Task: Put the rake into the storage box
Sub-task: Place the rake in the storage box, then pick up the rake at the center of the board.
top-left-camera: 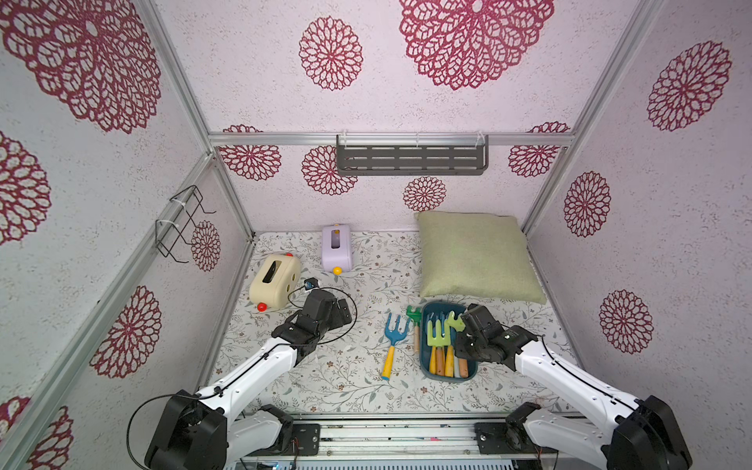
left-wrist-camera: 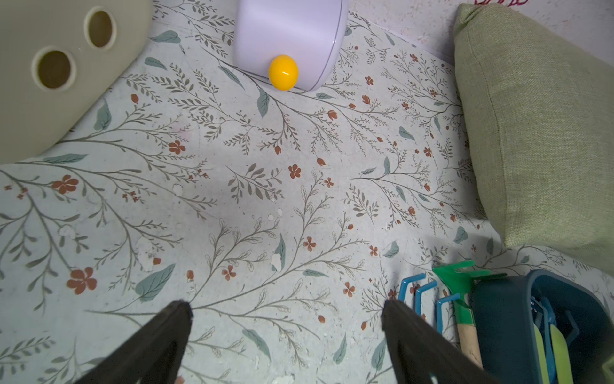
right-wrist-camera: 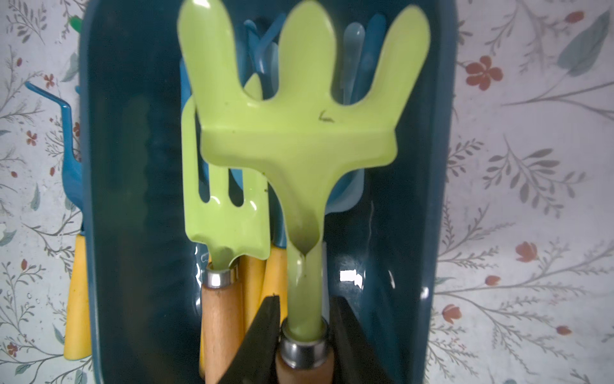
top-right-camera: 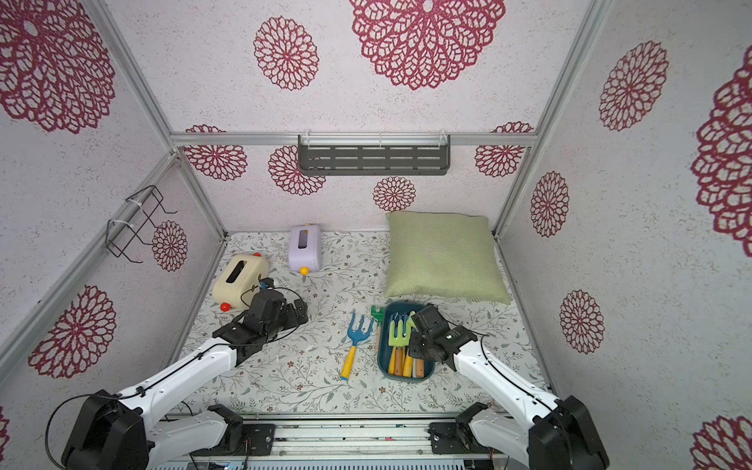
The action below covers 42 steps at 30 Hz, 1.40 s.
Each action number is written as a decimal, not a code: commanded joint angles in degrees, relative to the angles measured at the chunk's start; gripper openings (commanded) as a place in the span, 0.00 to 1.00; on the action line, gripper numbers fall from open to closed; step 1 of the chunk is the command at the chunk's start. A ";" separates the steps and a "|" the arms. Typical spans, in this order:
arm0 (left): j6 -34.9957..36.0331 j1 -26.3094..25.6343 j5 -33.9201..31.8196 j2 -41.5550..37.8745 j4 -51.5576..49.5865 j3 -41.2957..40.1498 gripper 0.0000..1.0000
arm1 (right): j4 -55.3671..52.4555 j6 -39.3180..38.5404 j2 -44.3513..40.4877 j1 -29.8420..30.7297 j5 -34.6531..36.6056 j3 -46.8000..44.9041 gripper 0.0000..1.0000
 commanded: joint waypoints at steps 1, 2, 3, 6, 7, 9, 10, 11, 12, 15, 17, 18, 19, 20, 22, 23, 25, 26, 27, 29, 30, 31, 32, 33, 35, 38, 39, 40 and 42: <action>0.09 -0.36 3.68 0.38 3.36 -1.10 0.97 | 2.71 -1.64 -0.24 -1.22 -0.54 0.59 0.43; -0.35 -1.20 4.39 0.69 3.68 -1.13 0.97 | 2.51 -1.93 -0.79 -1.41 -0.31 0.67 0.45; -0.85 -2.23 4.96 1.13 3.64 -0.92 0.97 | 2.01 -2.22 -1.46 -1.66 -0.17 0.94 0.51; -3.09 -6.82 4.19 2.62 0.00 1.13 0.97 | -0.24 -2.75 -4.44 -2.06 1.08 1.84 0.60; -3.67 -8.49 3.96 3.01 -1.23 1.89 0.97 | -0.67 -3.00 -5.54 -2.01 1.36 2.11 0.61; -5.93 -12.12 3.77 3.48 -3.41 3.03 0.97 | -1.39 -3.41 -8.33 -2.11 1.24 2.66 0.68; -6.96 -13.62 3.60 3.66 -4.27 3.49 0.97 | -1.38 -3.71 -9.28 -2.13 1.00 2.76 0.71; -8.05 -15.23 3.32 3.96 -5.34 4.10 0.97 | -1.03 -3.96 -10.69 -2.15 0.42 2.65 0.77; -8.89 -17.09 2.86 4.30 -6.63 4.84 0.97 | -0.54 -4.07 -12.05 -2.10 -0.17 2.50 0.83; -11.18 -22.03 0.92 5.76 -10.48 7.27 0.98 | 0.21 -4.70 -15.10 -2.12 -0.80 2.03 0.99; -12.21 -24.76 -0.39 7.63 -14.31 9.59 0.99 | 0.30 -5.34 -16.21 -2.12 -0.71 1.95 0.99; -12.61 -26.10 -0.95 8.85 -16.10 11.12 0.99 | 0.37 -5.36 -16.57 -2.16 -0.70 1.84 0.99; -12.89 -27.01 -1.43 10.03 -17.54 12.22 1.00 | 0.59 -5.45 -16.69 -2.16 -0.69 1.83 0.99; -13.11 -28.02 -1.88 11.45 -19.07 13.62 0.99 | 0.80 -5.42 -16.78 -2.16 -0.57 1.66 0.99; -13.21 -29.31 -2.43 14.42 -21.58 16.09 0.97 | 1.29 -4.93 -16.97 -2.16 0.48 1.41 0.99; -13.02 -29.76 -2.89 16.21 -22.98 17.48 0.95 | 1.18 -3.72 -16.98 -2.22 2.12 1.29 0.99; -12.77 -30.13 -3.21 19.25 -25.19 19.70 0.90 | 0.81 -1.02 -16.81 -2.30 4.55 1.30 0.99; -12.77 -30.15 -3.04 20.79 -25.87 20.70 0.88 | 0.85 -0.27 -16.75 -2.29 4.69 1.37 0.99; -12.76 -30.14 -2.54 22.27 -26.10 21.62 0.85 | 0.92 0.44 -16.71 -2.28 4.38 1.44 0.99; -12.43 -30.10 -1.12 24.98 -26.48 23.26 0.80 | 1.19 0.49 -16.71 -2.49 2.48 1.83 0.99; -12.33 -30.19 -0.48 26.70 -26.93 24.48 0.76 | 1.29 0.34 -16.79 -2.53 1.68 2.00 0.99; -12.17 -30.13 0.04 28.38 -27.43 25.59 0.74 | 1.31 0.37 -16.88 -2.63 1.35 2.20 0.99; -12.01 -30.27 0.41 29.70 -27.94 26.44 0.73 | 1.21 0.31 -17.04 -2.68 1.33 2.25 0.99; -11.90 -30.30 0.71 31.07 -28.33 27.34 0.73 | 0.97 0.23 -17.19 -2.76 1.41 2.28 0.99; -11.63 -30.34 1.36 32.88 -28.57 28.50 0.72 | 0.45 0.09 -17.32 -2.92 1.82 2.20 0.99; -11.35 -30.41 2.15 35.61 -28.28 29.54 0.72 | -0.78 0.30 -16.98 -3.17 3.13 2.28 0.99; -11.33 -30.41 2.09 36.57 -28.41 29.88 0.70 | -1.08 0.27 -16.80 -3.27 3.39 2.32 0.99; -11.37 -30.34 2.04 37.54 -28.85 30.35 0.67 | -1.33 0.21 -16.80 -3.29 3.76 2.17 0.99; -11.37 -30.32 1.55 38.82 -29.49 30.94 0.63 | -1.72 0.34 -17.01 -3.42 4.30 2.27 0.99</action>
